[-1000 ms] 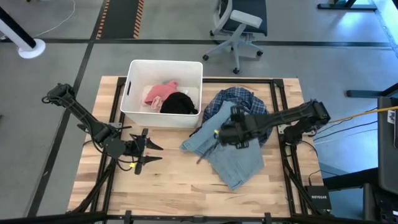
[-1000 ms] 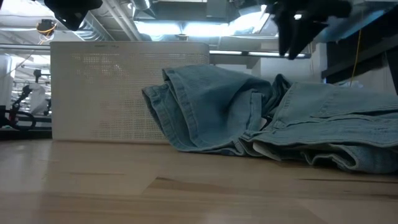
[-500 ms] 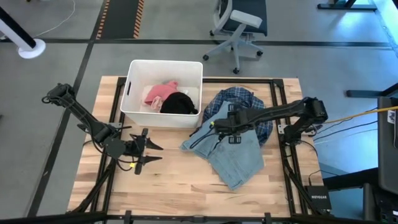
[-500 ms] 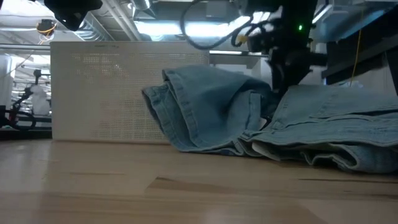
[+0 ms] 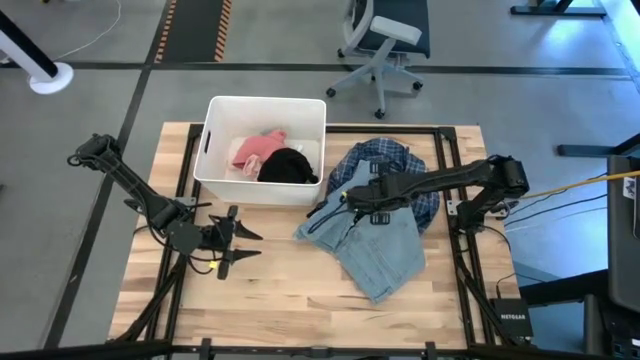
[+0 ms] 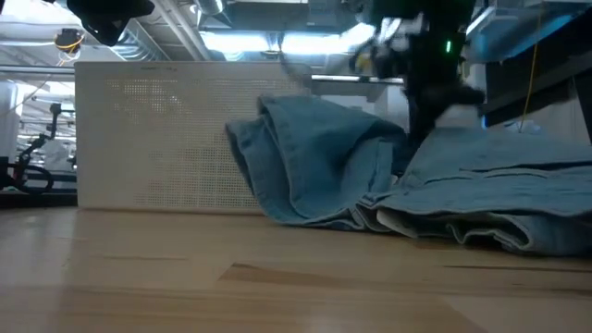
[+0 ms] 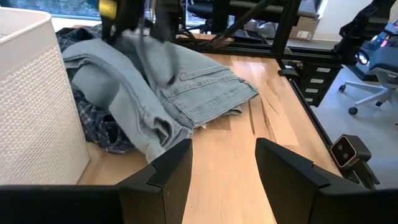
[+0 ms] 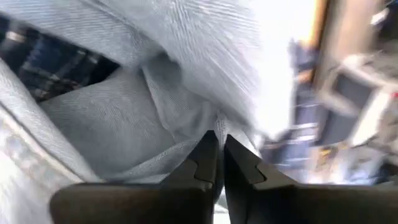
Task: Sort clothes
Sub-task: Move the blue jeans to the center of the table
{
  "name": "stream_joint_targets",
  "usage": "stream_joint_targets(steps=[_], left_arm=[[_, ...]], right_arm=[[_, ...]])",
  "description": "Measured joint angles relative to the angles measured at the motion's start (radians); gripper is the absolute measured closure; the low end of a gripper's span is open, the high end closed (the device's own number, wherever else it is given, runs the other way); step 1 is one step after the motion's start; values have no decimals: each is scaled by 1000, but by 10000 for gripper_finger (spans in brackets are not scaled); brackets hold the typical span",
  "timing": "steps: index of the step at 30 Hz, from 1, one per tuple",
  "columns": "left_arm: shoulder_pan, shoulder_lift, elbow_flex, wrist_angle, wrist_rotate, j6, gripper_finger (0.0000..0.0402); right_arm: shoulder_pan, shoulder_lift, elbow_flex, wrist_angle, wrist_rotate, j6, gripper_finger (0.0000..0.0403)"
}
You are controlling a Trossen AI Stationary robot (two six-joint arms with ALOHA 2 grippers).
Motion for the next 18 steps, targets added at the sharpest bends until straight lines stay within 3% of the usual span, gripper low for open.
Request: stream_joint_targets(steps=[5, 9, 18], left_arm=[[0, 0, 0, -2, 0, 6, 229], [0, 0, 0, 0, 0, 0, 229], [0, 0, 0, 0, 0, -5, 229]], right_arm=[[93, -44, 172, -163, 104, 40, 372], [186, -52, 343, -281, 185, 77, 390], [399, -52, 657, -291, 303, 50, 391]])
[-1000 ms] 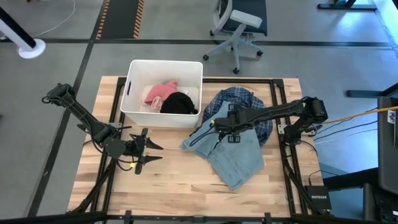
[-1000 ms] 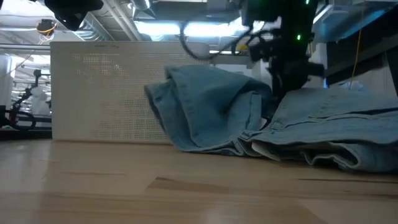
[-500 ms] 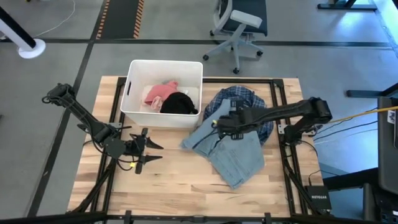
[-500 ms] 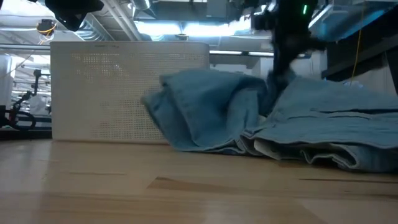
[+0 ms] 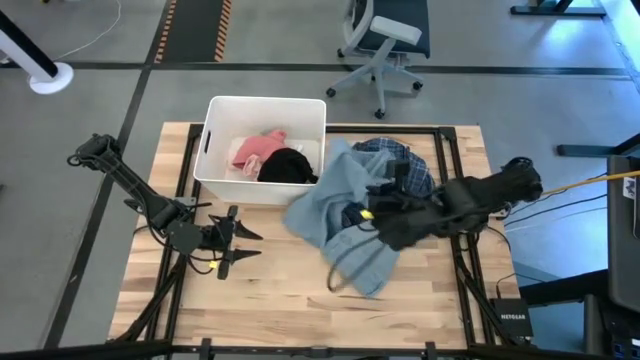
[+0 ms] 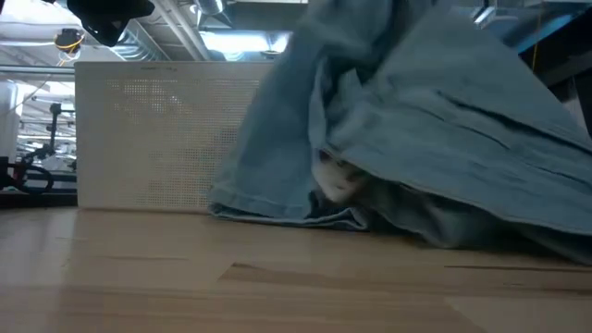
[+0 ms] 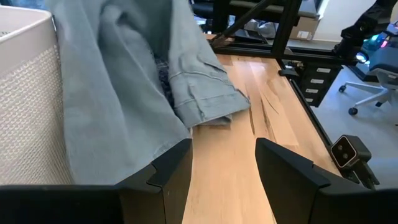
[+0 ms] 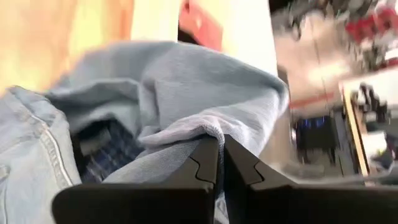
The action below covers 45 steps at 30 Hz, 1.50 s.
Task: Sort clothes
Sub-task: Move the blue jeans to the center of the table
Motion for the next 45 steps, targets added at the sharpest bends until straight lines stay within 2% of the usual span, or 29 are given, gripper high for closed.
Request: stream_joint_targets(steps=[7, 13, 22, 32, 37, 42, 45], left_arm=[[0, 0, 0, 0, 0, 0, 229], [0, 0, 0, 2, -2, 16, 229], [-11, -22, 34, 12, -10, 77, 229], [-52, -94, 38, 7, -9, 104, 229], [-79, -111, 38, -2, -9, 84, 229], [-102, -111, 38, -2, -8, 80, 229], [-105, -111, 39, 2, -9, 79, 229]], right_arm=[[109, 0, 183, 60, 93, -98, 391], [145, 0, 240, 320, 114, -314, 391], [128, 82, 239, 746, -7, -584, 391], [125, 227, 239, 1081, -167, -743, 391], [102, 311, 240, 1048, -191, -758, 391], [52, 417, 240, 878, -191, -671, 379], [21, 476, 239, 765, -235, -599, 364]])
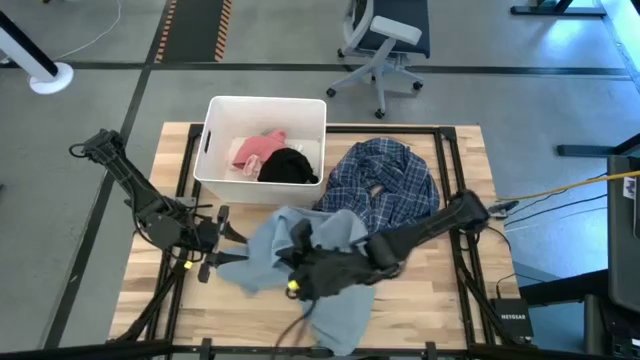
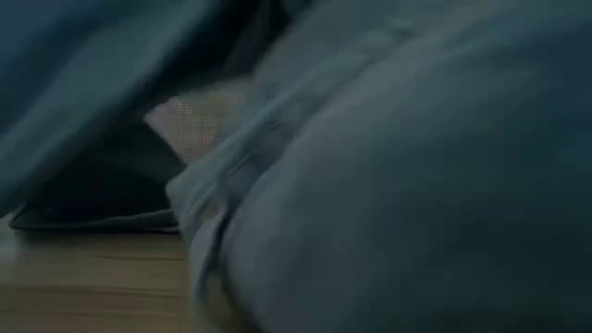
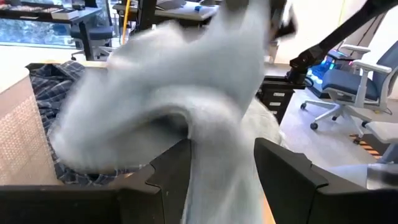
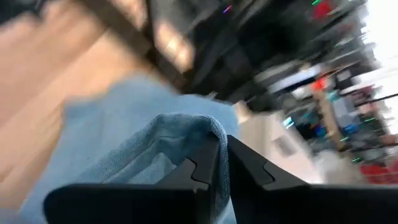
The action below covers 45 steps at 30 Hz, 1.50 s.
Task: Sort clothes
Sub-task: Move the blue jeans to the center of the table, then put the blue checkered pants into the white laundry bin
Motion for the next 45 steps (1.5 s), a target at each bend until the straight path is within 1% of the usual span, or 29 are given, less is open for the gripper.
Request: stream_joint_targets(steps=[4, 7, 12, 16, 18, 20, 22, 26, 28, 29, 31, 32, 35, 37, 41, 44, 45], left_arm=[[0, 0, 0, 1, 0, 4, 229], [0, 0, 0, 1, 0, 4, 229], [0, 0, 0, 0, 0, 4, 229], [0, 0, 0, -2, 0, 3, 229], [0, 0, 0, -1, 0, 3, 229], [0, 0, -4, 0, 0, -6, 229], [0, 2, -10, -9, 0, -22, 229], [0, 4, -21, -18, 0, -34, 229], [0, 4, -21, -18, 0, -35, 229], [0, 4, -21, -17, 0, -34, 229], [0, 4, -21, -17, 0, -46, 229], [0, 4, -21, -19, 0, -54, 229], [0, 7, -21, -27, 0, -73, 229], [0, 8, -21, -27, 0, -76, 229], [0, 7, -21, -28, 0, -76, 229], [0, 8, -21, -28, 0, -86, 229], [0, 8, -21, -28, 0, -87, 229]], right_arm=[[-29, 98, 0, -121, -56, 33, 356], [-43, 169, -2, -136, -65, 24, 357], [-66, 255, 0, -117, -133, 17, 359], [-77, 300, -1, -112, -112, -5, 355], [-80, 300, -1, -113, -112, -4, 341], [-84, 298, 2, -132, -117, 19, 315], [-84, 295, 20, -208, -129, 46, 284], [-83, 293, 137, -384, -117, 53, 218], [-77, 293, 223, -485, -111, 61, 191], [-75, 288, 245, -511, -109, 75, 180], [-67, 225, 202, -502, -102, 100, 162], [-62, 203, 189, -520, -102, 118, 156], [-56, 143, 186, -600, -146, 179, 147], [-54, 123, 186, -645, -141, 214, 146], [-50, 109, 182, -780, -51, 273, 146], [-50, 97, 183, -930, 16, 344, 146], [-52, 94, 176, -954, 39, 366, 146]])
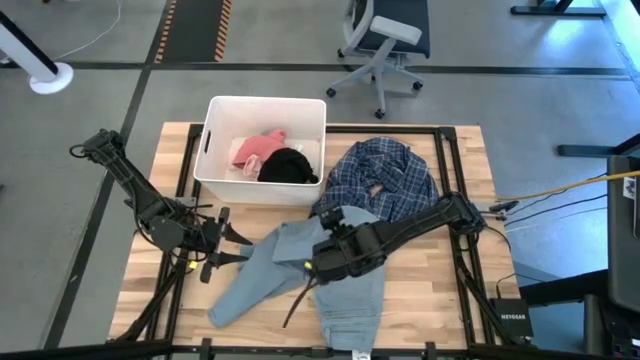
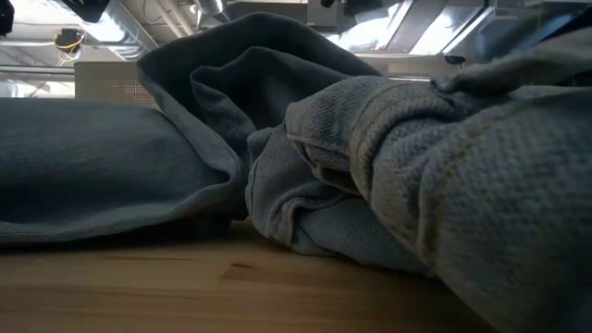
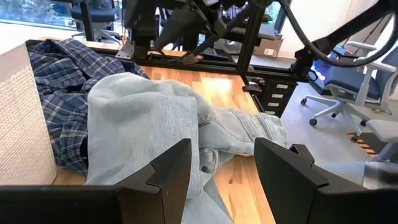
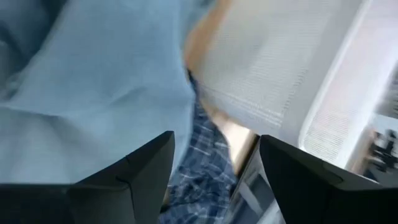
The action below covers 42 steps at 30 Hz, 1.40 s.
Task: Sort clothes
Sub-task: Put the blue checkered pants into the white laundry bin
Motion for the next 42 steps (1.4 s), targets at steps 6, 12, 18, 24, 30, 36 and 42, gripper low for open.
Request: stream_joint_targets(steps=[6, 12, 18, 24, 30, 36, 42], left_arm=[[0, 0, 0, -5, 0, 2, 229], [0, 1, 0, -5, 0, 3, 229], [0, 1, 0, -4, 0, 4, 229], [4, 1, 0, -3, 0, 4, 229], [6, 1, 0, -2, -1, 12, 229], [6, 1, -1, 10, -2, 12, 229], [6, 1, -1, 14, -2, 13, 229]], right_arm=[[-12, -118, -158, 28, 26, 45, 146], [-19, -322, -455, 88, 64, 182, 146], [-20, -572, -856, 270, 46, 312, 146], [-46, -741, -1126, 338, 19, 430, 146], [-82, -751, -1276, 375, -106, 588, 146], [-216, -742, -1425, 374, -144, 733, 146], [-367, -742, -1522, 463, -100, 714, 146]])
